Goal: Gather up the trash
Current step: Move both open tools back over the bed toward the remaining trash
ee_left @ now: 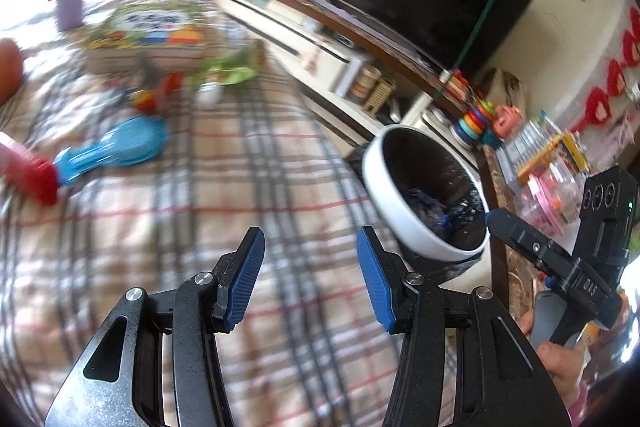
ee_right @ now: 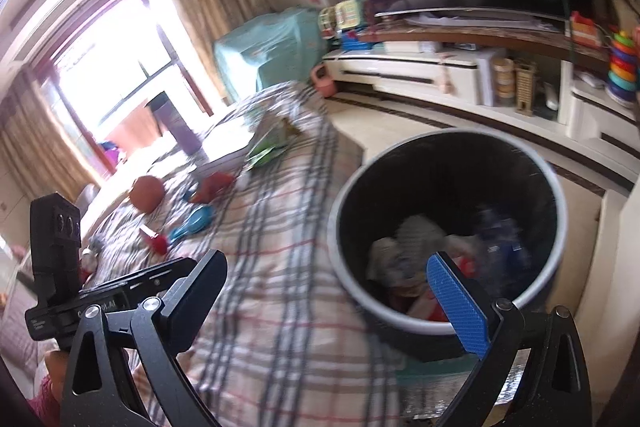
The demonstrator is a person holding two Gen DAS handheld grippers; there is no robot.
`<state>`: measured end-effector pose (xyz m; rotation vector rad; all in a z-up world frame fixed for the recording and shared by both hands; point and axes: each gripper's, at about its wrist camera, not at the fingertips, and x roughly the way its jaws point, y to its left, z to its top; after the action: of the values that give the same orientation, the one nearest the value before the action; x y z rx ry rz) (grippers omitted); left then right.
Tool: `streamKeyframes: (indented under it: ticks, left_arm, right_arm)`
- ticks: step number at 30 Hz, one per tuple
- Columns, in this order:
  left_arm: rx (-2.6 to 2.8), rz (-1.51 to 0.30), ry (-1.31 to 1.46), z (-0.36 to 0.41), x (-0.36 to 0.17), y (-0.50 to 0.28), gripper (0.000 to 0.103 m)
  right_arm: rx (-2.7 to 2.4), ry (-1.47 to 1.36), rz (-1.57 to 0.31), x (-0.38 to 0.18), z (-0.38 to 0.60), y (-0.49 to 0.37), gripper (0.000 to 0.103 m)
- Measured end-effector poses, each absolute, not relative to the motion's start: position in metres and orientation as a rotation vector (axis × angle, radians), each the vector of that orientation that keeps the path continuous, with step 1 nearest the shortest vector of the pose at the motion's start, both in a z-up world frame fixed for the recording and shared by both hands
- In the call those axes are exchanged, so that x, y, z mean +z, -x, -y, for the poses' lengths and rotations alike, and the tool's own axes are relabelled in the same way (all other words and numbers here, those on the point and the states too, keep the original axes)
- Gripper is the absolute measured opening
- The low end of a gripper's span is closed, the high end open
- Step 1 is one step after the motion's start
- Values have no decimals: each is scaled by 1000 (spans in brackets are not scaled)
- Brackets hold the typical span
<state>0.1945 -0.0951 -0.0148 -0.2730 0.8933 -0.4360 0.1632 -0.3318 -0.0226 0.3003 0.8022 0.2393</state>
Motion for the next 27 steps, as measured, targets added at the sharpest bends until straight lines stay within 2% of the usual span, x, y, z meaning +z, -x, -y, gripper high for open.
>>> streamKeyframes:
  ticks: [15, 27]
  left_arm:
    - [-255, -911, 391, -16, -43, -190, 48]
    - [-266, -952, 267, -38, -54, -223, 48]
  right_arm:
    - [336, -313, -812, -38, 266, -170, 101]
    - [401, -307, -872, -54, 219, -210, 100]
